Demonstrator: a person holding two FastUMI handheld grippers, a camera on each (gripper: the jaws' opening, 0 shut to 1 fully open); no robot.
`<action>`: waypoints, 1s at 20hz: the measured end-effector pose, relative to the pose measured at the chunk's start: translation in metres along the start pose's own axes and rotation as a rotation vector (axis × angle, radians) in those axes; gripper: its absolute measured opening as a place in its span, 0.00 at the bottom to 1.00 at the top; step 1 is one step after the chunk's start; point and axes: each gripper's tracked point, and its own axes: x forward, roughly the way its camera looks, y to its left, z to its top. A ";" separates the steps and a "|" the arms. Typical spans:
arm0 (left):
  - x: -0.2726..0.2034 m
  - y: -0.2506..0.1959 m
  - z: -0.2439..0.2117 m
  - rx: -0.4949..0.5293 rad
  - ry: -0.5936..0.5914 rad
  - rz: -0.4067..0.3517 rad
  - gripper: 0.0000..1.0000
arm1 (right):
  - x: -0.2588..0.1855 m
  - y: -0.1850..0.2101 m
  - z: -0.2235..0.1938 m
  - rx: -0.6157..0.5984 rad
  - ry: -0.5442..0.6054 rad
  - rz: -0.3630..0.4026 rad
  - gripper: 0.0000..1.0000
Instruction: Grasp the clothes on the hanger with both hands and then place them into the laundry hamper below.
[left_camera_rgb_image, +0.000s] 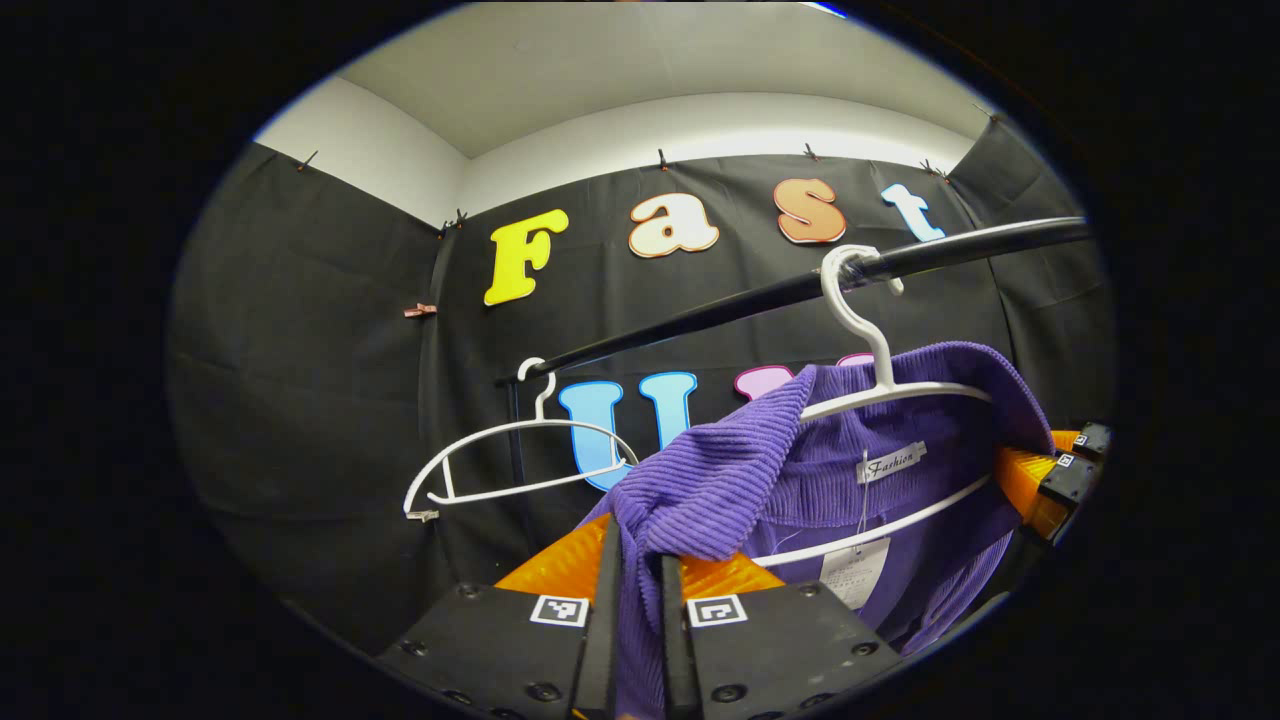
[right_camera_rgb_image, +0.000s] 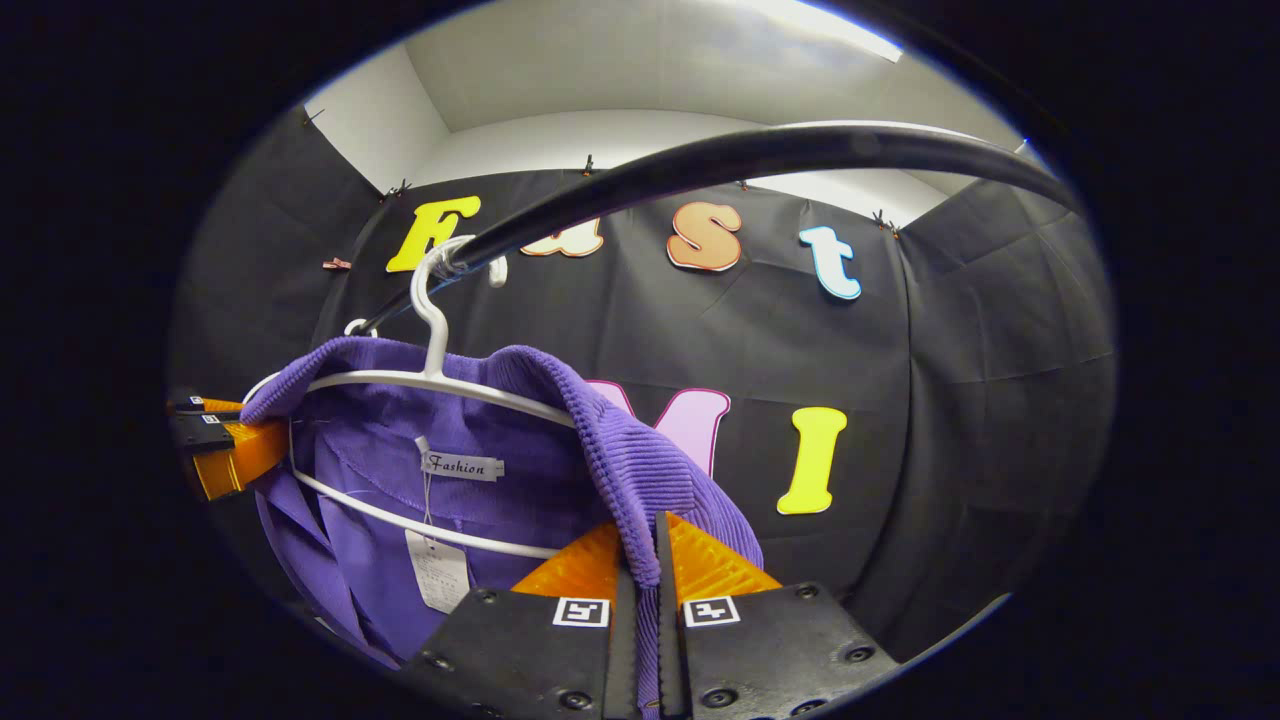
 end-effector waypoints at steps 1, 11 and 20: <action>0.000 0.001 0.001 0.000 0.001 0.000 0.18 | -0.002 -0.001 0.003 0.006 -0.003 -0.003 0.12; -0.003 0.005 0.000 -0.034 0.029 -0.029 0.12 | 0.001 0.002 -0.004 0.030 0.054 -0.028 0.04; 0.000 0.005 -0.002 -0.010 0.046 -0.076 0.12 | -0.002 -0.012 0.009 -0.019 -0.012 -0.028 0.04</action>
